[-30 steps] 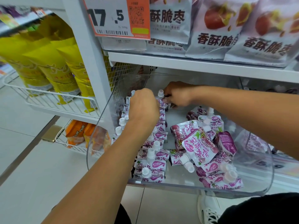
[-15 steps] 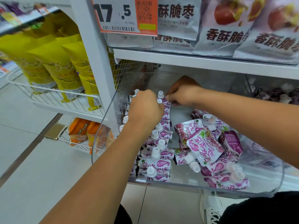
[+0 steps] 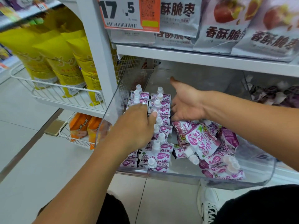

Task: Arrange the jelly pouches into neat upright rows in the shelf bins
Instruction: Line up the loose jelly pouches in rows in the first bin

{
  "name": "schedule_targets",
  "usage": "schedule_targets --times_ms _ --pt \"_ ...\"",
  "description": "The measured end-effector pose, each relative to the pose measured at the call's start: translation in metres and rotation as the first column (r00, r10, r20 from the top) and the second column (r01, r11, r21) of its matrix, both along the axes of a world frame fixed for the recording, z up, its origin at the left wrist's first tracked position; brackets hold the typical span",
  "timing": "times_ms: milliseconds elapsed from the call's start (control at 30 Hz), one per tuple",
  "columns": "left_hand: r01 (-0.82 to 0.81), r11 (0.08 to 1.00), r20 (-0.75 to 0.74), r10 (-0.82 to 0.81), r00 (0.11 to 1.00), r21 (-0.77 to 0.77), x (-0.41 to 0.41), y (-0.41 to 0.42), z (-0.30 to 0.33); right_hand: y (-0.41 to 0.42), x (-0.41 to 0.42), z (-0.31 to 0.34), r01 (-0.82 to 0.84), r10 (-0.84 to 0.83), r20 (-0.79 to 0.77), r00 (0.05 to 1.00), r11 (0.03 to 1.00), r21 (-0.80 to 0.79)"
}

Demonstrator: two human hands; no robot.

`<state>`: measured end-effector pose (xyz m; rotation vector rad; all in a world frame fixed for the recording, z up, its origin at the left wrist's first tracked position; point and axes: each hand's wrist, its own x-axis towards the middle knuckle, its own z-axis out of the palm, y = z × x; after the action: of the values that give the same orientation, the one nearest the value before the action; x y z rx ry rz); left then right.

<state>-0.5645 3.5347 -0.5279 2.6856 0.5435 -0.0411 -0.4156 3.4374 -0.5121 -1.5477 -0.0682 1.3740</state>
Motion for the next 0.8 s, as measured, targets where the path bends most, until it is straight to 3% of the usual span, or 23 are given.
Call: schedule_targets --times_ms 133,233,400,500,700,800 --pt "0.129 0.992 -0.150 -0.129 0.980 -0.014 -0.007 0.003 -0.011 0.012 -0.002 -0.013 -0.036 0.036 0.105 0.994 0.999 0.001" --pt "0.153 0.987 -0.133 -0.158 0.979 -0.045 -0.006 0.002 -0.011 0.004 -0.008 0.003 -0.018 0.020 0.080 0.997 1.000 -0.025" --pt "0.192 0.975 -0.063 -0.199 0.978 -0.109 -0.015 0.005 -0.001 -0.009 -0.011 0.011 -0.124 0.142 0.148 0.979 0.984 -0.128" --pt "0.217 0.976 0.004 -0.217 0.976 0.011 -0.034 0.005 0.008 -0.019 -0.022 0.020 -0.085 0.114 0.216 0.970 0.987 -0.137" --pt "0.274 0.922 -0.055 -0.269 0.961 0.272 -0.043 0.014 0.003 -0.019 -0.030 0.022 -0.081 0.129 0.285 0.950 0.982 -0.173" --pt "0.257 0.930 -0.045 -0.255 0.966 0.262 -0.039 0.013 -0.004 -0.005 -0.030 0.011 -0.096 0.139 0.265 0.954 0.981 -0.169"
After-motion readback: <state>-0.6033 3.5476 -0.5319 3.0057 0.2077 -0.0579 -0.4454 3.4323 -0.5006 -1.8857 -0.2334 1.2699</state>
